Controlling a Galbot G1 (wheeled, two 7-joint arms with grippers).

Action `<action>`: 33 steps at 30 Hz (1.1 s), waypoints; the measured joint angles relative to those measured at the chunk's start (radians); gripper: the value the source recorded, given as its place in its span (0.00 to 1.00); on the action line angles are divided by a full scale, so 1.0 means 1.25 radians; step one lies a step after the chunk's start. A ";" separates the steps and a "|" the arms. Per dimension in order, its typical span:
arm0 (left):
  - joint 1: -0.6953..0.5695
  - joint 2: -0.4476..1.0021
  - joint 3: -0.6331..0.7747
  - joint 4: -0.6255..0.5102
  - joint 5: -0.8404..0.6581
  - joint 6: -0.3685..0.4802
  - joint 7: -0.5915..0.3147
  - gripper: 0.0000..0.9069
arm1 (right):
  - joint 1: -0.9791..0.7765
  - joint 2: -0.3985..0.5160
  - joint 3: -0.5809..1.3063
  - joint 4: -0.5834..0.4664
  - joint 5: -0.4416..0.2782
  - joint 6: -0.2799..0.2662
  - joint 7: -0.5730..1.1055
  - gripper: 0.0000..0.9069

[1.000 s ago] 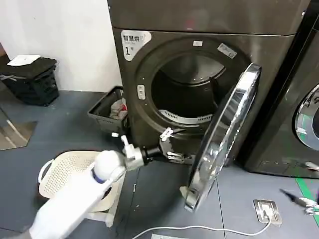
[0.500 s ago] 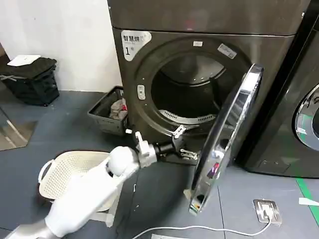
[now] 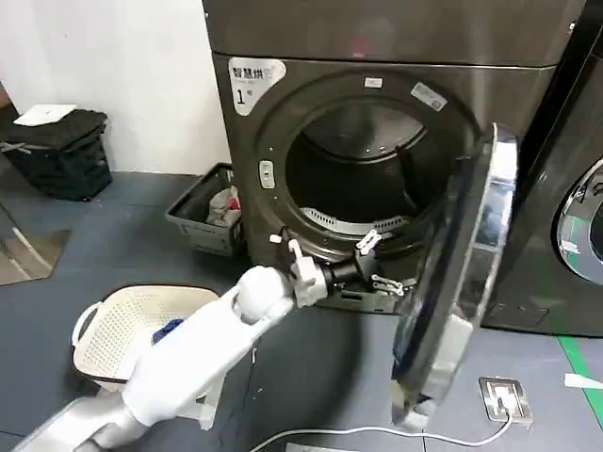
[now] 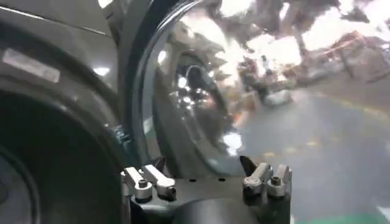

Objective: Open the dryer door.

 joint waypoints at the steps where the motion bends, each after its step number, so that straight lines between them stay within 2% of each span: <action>1: -0.006 -0.006 0.005 0.005 0.001 0.000 -0.001 1.00 | 0.002 0.008 0.007 0.001 -0.009 -0.011 0.011 1.00; 5: -0.029 -0.033 0.029 0.029 0.002 0.000 -0.008 1.00 | 0.002 0.031 0.032 -0.007 -0.024 -0.061 0.058 1.00; 9: -0.053 -0.057 0.055 0.051 0.002 -0.001 -0.008 1.00 | 0.001 0.036 0.065 -0.020 -0.046 -0.075 0.096 1.00; 15: -0.089 -0.101 0.091 0.084 0.000 0.005 -0.020 1.00 | 0.014 0.054 0.118 -0.028 -0.071 -0.079 0.149 1.00; 33: -0.197 -0.228 0.195 0.195 -0.013 0.015 -0.039 1.00 | 0.026 0.123 0.147 0.031 -0.073 -0.061 0.150 1.00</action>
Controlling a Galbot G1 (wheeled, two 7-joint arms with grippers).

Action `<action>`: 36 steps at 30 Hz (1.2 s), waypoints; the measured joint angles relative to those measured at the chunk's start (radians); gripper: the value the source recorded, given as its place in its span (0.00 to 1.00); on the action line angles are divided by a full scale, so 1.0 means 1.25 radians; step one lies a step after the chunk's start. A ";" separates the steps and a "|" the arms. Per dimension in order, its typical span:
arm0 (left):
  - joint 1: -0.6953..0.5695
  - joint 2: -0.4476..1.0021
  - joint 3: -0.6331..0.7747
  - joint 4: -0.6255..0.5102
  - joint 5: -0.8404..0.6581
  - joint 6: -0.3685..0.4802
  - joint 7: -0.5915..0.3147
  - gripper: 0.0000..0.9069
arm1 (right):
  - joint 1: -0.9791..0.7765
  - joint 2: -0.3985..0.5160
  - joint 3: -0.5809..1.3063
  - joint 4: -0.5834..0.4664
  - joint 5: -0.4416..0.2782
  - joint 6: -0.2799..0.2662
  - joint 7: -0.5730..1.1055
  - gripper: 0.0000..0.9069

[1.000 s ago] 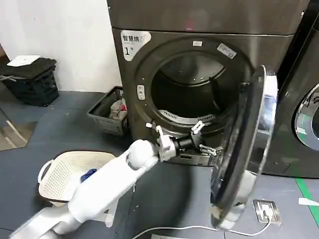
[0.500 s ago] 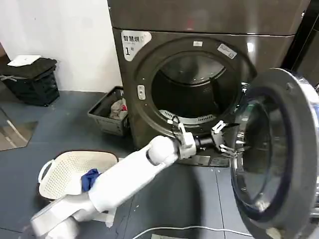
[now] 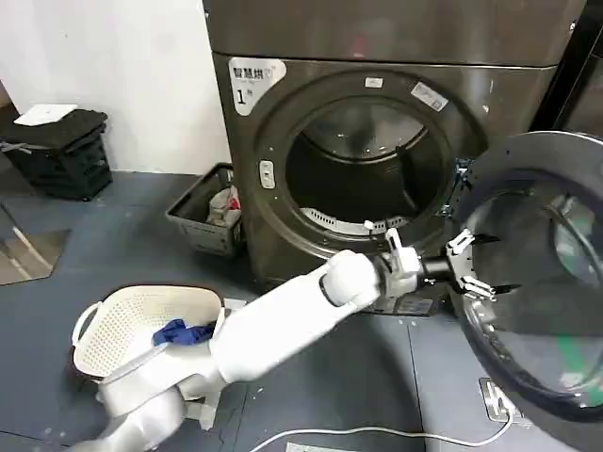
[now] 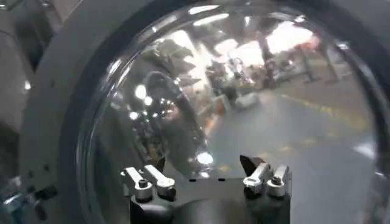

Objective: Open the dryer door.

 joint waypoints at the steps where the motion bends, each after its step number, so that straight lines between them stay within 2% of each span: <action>1: -0.009 -0.004 0.006 0.005 -0.003 0.004 0.001 1.00 | 0.001 0.004 -0.001 0.004 0.000 -0.001 0.000 1.00; 12: -0.095 -0.037 0.058 0.045 -0.008 0.060 -0.022 1.00 | 0.006 0.011 -0.007 0.028 0.000 0.001 -0.003 1.00; 20: -0.147 -0.055 0.071 0.080 -0.056 0.099 -0.024 1.00 | 0.012 0.010 -0.017 0.039 -0.004 0.006 -0.003 1.00; 32: -0.147 -0.085 0.062 0.103 -0.120 0.100 -0.096 1.00 | 0.017 0.010 -0.019 0.063 -0.004 0.006 -0.001 1.00; 36: -0.140 -0.088 0.053 0.099 -0.146 0.120 -0.114 1.00 | 0.018 0.010 -0.019 0.072 -0.001 0.007 -0.003 1.00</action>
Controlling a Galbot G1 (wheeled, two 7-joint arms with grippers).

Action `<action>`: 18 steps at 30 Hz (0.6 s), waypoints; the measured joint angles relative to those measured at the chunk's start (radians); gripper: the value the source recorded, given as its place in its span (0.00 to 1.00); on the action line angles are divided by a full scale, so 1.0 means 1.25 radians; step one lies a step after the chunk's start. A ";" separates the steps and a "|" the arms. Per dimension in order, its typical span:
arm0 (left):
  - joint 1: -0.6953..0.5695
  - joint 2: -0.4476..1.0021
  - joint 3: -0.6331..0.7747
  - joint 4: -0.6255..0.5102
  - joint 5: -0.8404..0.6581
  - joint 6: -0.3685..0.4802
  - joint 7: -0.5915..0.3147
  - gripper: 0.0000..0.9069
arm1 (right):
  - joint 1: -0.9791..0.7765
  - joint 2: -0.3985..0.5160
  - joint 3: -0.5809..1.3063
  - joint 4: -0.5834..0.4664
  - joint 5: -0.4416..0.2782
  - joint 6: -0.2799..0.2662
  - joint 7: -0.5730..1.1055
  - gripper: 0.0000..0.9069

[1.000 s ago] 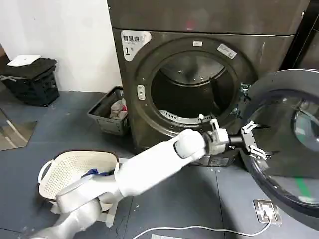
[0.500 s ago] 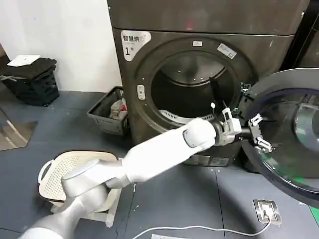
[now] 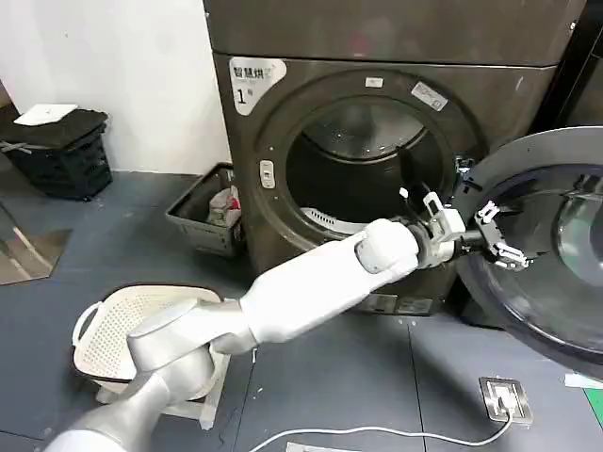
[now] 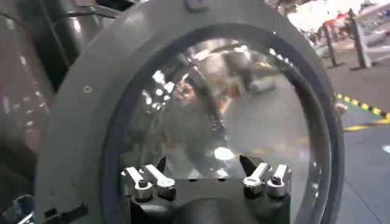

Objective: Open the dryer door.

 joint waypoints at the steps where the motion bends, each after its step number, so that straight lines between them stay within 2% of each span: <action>1: 0.003 0.002 -0.001 -0.005 -0.007 0.007 0.004 1.00 | 0.000 0.000 0.000 0.001 0.000 0.000 -0.001 1.00; 4: 0.009 0.014 -0.005 -0.021 -0.015 0.037 0.028 1.00 | 0.001 0.000 0.000 0.000 0.001 0.000 -0.003 1.00; 9: 0.026 0.048 -0.005 -0.064 -0.012 0.048 0.045 1.00 | 0.004 0.000 0.000 -0.008 0.001 -0.002 -0.007 1.00; 18: 0.065 0.174 -0.023 -0.201 -0.025 0.063 0.041 1.00 | 0.012 0.000 0.000 -0.030 0.001 -0.015 -0.023 1.00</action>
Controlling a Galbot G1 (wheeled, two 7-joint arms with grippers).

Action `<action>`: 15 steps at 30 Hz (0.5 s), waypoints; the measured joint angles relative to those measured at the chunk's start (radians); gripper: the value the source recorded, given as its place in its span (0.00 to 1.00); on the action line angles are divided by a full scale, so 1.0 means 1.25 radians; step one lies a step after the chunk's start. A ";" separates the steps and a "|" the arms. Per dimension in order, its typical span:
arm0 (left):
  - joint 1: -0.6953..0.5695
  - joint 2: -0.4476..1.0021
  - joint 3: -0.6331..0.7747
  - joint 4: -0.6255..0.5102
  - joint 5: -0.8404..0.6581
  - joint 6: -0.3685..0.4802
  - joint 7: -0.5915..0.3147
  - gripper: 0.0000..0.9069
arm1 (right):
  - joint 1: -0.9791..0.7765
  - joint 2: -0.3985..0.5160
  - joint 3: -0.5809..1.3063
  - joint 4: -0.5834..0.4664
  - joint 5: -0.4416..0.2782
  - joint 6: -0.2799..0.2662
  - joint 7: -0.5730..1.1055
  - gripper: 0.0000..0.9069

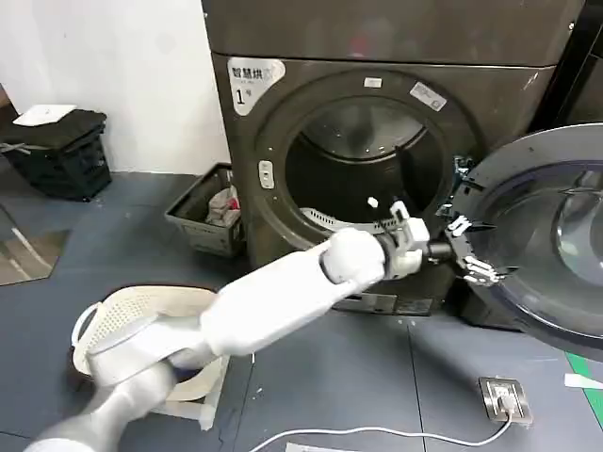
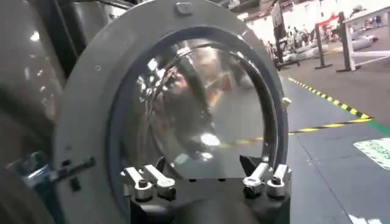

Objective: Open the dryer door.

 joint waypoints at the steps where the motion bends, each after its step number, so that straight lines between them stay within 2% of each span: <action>1: 0.006 0.016 -0.003 -0.018 0.001 0.000 0.001 1.00 | 0.001 0.000 0.000 -0.001 0.000 -0.004 -0.003 1.00; 6: 0.034 0.103 -0.017 -0.115 0.004 0.000 0.008 1.00 | 0.010 0.000 -0.005 -0.009 0.001 -0.008 -0.013 1.00; 15: 0.125 0.260 -0.076 -0.272 -0.021 0.033 -0.011 1.00 | 0.016 -0.058 -0.020 -0.037 0.002 -0.004 -0.018 1.00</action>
